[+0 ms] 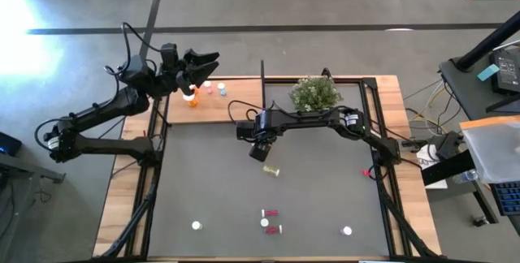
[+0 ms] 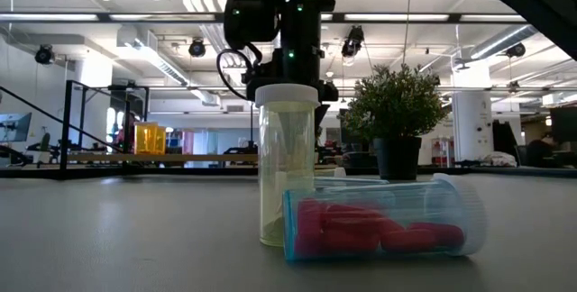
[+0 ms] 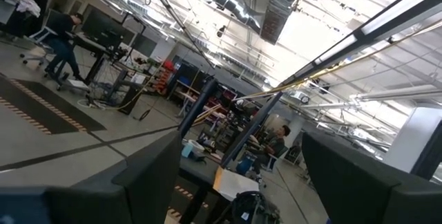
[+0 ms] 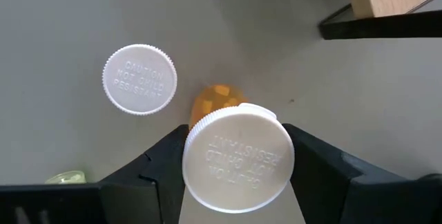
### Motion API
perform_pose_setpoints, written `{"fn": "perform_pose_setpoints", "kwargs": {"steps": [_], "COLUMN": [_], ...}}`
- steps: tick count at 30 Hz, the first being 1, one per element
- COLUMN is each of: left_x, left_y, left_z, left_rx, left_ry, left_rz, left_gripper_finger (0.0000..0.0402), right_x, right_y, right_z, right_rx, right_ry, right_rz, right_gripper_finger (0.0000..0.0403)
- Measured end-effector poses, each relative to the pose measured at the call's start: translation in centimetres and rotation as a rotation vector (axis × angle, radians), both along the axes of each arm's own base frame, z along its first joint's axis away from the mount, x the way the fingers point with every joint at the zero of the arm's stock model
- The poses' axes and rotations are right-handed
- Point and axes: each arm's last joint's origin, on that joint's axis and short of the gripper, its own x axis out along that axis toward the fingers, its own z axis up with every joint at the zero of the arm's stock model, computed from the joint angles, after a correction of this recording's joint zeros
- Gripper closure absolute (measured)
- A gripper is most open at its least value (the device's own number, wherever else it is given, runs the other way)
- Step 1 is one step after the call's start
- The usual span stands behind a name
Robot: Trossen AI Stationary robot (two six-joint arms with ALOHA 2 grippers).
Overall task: Pick and place medicine bottles onto shelf by color
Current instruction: Move the large orange pill bottle to the center of the table, then move the top small yellow pill bottle to the center of the table
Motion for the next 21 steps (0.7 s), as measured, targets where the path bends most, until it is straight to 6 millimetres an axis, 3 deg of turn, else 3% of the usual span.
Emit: {"fn": "perform_pose_setpoints", "kwargs": {"steps": [12, 21], "left_x": [0.0, 0.0], "left_y": [0.0, -0.1], "left_z": [0.0, 0.0], "left_rx": [0.0, -0.055], "left_ry": [0.0, -0.012], "left_rz": [0.001, -0.058], "left_gripper_finger": [0.0118, 0.0118], "right_x": [0.0, -2.0], "right_y": [0.0, 0.1], "right_z": [0.1, 4.0], "right_rx": [0.001, 0.001], "right_ry": [-0.003, 0.001], "right_rz": [-0.011, -0.011], "right_gripper_finger": [0.0136, 0.0115]}}
